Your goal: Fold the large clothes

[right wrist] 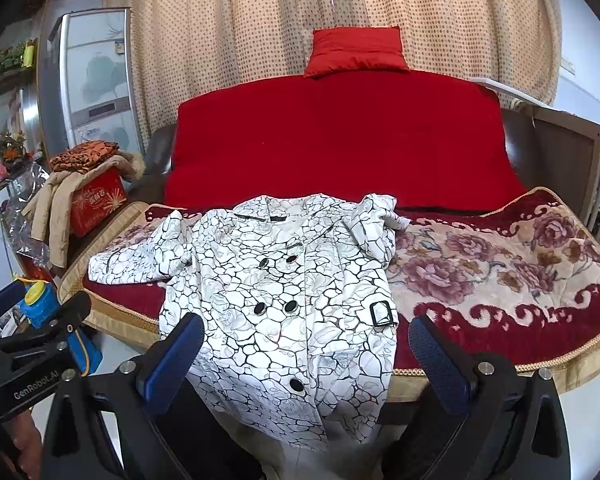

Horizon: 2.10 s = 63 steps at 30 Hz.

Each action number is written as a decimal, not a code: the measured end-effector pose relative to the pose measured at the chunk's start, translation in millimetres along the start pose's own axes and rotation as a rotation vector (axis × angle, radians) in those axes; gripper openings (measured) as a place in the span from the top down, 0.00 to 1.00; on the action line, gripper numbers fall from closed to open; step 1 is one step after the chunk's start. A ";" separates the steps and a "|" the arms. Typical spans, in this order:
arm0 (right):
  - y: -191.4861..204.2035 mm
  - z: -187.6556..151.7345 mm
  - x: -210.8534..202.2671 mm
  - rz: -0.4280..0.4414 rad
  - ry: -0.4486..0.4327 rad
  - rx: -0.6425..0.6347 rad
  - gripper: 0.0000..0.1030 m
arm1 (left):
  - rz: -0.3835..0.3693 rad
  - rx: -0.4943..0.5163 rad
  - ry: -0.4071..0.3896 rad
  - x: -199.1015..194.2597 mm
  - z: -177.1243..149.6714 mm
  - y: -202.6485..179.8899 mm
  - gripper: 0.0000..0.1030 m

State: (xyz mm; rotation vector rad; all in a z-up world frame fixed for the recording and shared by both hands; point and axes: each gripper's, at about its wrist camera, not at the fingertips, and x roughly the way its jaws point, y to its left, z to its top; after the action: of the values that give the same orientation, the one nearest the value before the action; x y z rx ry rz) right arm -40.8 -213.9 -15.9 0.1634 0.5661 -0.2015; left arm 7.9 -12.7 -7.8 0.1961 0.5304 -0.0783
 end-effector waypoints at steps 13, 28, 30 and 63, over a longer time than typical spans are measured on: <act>-0.5 -1.1 2.8 -0.001 0.006 0.000 0.00 | -0.009 -0.002 0.011 3.5 -0.2 1.1 0.00; 1.7 7.6 24.0 -0.015 0.031 -0.010 0.00 | -0.014 -0.009 0.048 26.4 -0.3 -2.2 0.00; 1.4 9.8 29.7 -0.022 0.037 -0.015 0.00 | -0.016 -0.010 0.060 32.2 0.1 -4.0 0.00; -79.7 83.8 203.0 -0.183 0.110 -0.019 0.00 | -0.032 -0.063 0.281 323.4 85.3 -71.3 0.00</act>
State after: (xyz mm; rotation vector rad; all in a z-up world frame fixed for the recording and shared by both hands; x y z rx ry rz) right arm 151.2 -337.6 -64.9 0.1041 0.6930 -0.3660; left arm 319.4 -107.7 -112.3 0.1377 0.8148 -0.0658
